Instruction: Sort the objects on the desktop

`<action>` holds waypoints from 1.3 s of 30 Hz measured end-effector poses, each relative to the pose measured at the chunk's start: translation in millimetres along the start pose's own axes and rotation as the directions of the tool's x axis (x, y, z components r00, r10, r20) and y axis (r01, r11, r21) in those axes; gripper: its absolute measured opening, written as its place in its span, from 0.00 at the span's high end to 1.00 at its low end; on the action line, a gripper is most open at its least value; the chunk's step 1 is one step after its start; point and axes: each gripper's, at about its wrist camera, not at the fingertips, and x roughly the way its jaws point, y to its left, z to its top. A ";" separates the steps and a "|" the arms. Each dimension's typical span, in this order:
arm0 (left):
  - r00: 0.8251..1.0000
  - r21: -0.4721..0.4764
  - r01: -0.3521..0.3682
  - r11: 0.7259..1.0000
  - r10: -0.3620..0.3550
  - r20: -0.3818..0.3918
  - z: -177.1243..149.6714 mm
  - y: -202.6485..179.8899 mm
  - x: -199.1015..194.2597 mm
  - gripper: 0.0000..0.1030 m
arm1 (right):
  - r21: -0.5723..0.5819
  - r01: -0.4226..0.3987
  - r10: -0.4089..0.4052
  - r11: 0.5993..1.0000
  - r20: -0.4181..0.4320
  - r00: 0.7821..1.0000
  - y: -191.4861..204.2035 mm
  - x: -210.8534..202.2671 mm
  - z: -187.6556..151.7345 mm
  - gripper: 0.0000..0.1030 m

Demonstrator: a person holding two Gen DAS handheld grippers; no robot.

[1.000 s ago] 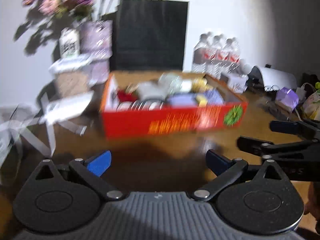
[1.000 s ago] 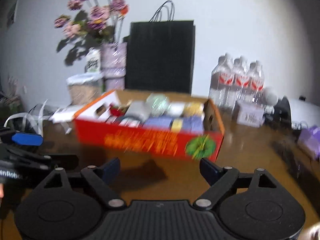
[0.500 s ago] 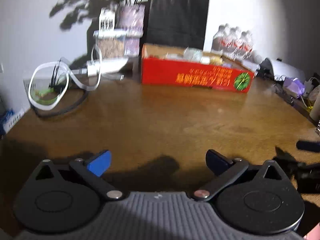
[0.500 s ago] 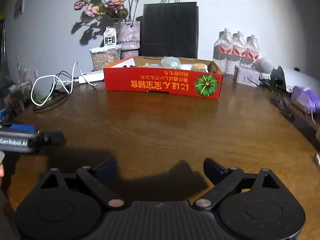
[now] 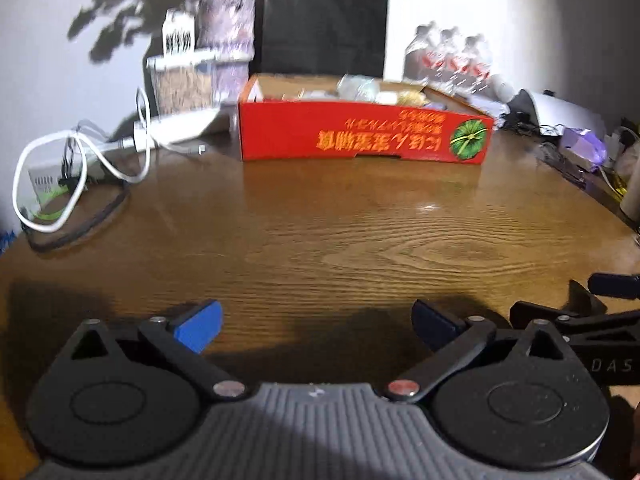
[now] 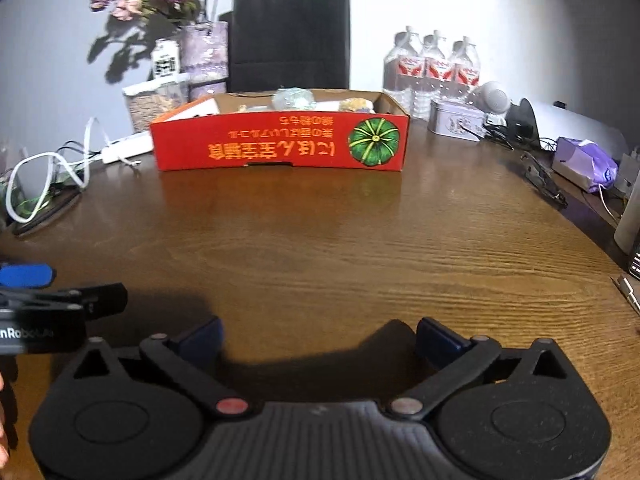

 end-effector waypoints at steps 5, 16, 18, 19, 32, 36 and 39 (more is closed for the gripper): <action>1.000 -0.002 -0.020 1.000 0.020 0.002 12.5 3.3 15.9 0.00 | 0.016 -0.010 0.010 1.000 -0.006 1.000 0.2 17.3 14.1 0.00; 0.999 0.019 -0.043 0.999 0.043 -0.013 30.5 -0.9 42.6 0.00 | 0.027 0.008 -0.007 1.000 -0.014 1.000 -0.6 47.0 36.5 0.00; 0.999 0.019 -0.044 0.999 0.045 -0.013 32.5 -1.6 45.3 0.00 | 0.035 0.017 -0.017 0.999 -0.014 1.000 -2.0 51.0 39.7 0.00; 0.999 0.018 -0.045 0.999 0.045 -0.013 33.2 -1.5 46.3 0.00 | 0.037 0.021 -0.020 0.999 -0.014 1.000 -2.1 52.8 41.0 0.00; 0.999 0.022 -0.040 0.999 0.041 -0.014 34.1 -0.4 47.6 0.00 | 0.036 0.023 -0.022 0.999 -0.015 1.000 -1.9 55.0 42.6 0.00; 0.999 0.023 -0.041 0.999 0.041 -0.015 34.2 -0.6 47.7 0.00 | 0.036 0.023 -0.022 0.999 -0.015 1.000 -2.0 54.9 42.5 0.00; 0.999 0.022 -0.041 0.999 0.041 -0.015 34.3 -0.4 47.6 0.00 | 0.036 0.023 -0.022 0.999 -0.015 1.000 -2.0 55.1 42.4 0.00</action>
